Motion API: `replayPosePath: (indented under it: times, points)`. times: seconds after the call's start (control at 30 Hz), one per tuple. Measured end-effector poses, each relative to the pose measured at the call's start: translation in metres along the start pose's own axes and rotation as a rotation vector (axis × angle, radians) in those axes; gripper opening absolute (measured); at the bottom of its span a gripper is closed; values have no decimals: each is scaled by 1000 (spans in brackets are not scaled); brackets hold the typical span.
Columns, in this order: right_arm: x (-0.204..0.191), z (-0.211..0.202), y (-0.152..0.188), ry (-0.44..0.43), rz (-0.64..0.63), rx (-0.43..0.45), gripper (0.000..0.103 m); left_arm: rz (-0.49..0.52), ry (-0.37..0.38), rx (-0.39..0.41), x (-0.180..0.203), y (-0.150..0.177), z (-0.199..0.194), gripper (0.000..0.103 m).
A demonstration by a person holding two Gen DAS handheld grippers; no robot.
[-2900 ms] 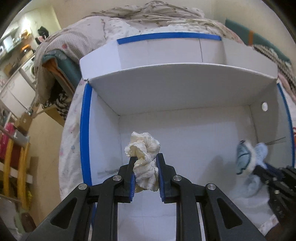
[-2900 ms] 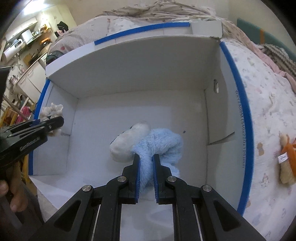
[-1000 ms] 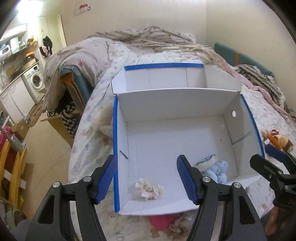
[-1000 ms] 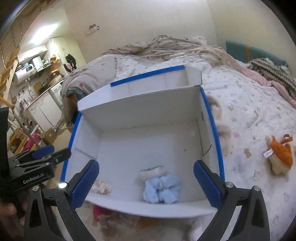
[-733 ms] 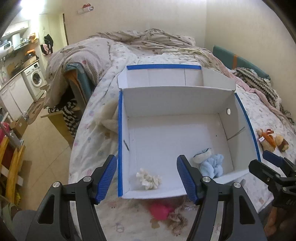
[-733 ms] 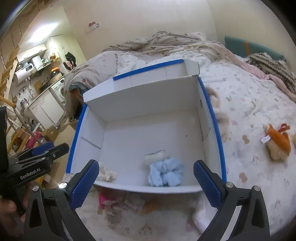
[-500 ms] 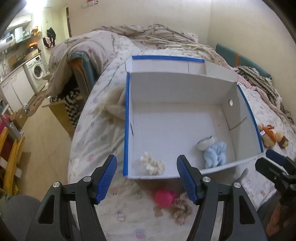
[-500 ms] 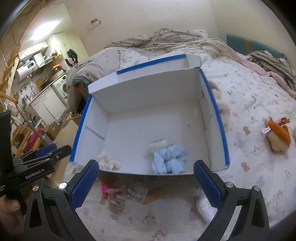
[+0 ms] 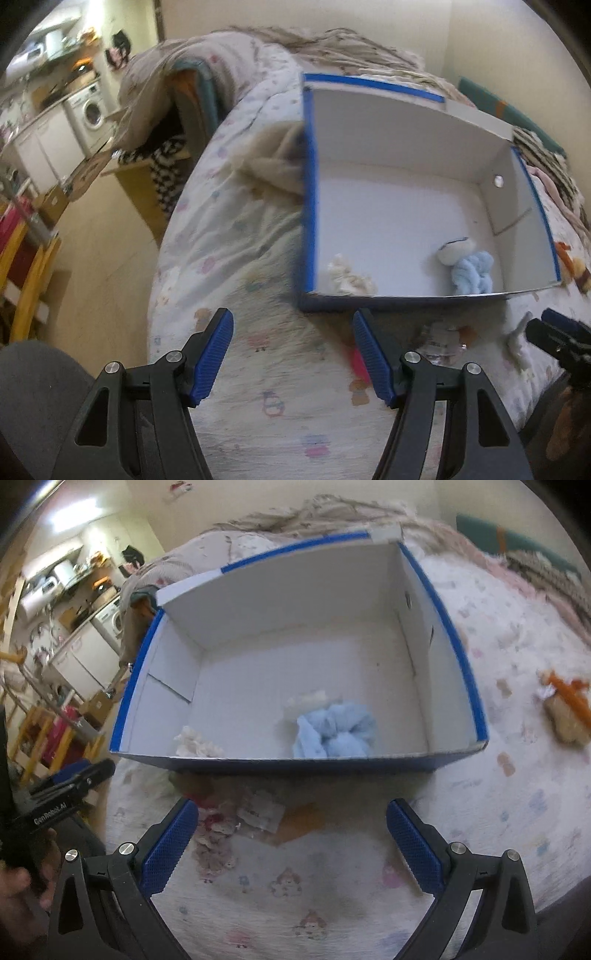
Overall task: Organize soft objects
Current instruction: 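Grasp the pink rubber duck with the left tool while the right tool grasps the orange piece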
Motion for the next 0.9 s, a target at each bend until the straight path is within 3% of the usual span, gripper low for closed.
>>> replayPosePath:
  times: [0.13,0.33,0.6,0.9]
  points:
    - [9,9,3,-21,45,-19,103,-97,-9,-68,-21,5,15,64]
    - [10,22,2,-32,80,-51,103,-150,6,-170,-22,12,41,64]
    - [7,32,3,-39,81,-78,103,-92,143,-278,15,24,67,64]
    - [7,38,3,-42,91,-95,103,-63,163,-283,34,26,86,65]
Point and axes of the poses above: each gripper's, at about its wrist camera, not at the fingertips, and z roughly the way its jaws point, x to its right, y to its underside, the point moved 3 cm from there along z, roughly the way its jaws point, and after that the axes turned 6 degrees about -z, right-handed, at the moved point
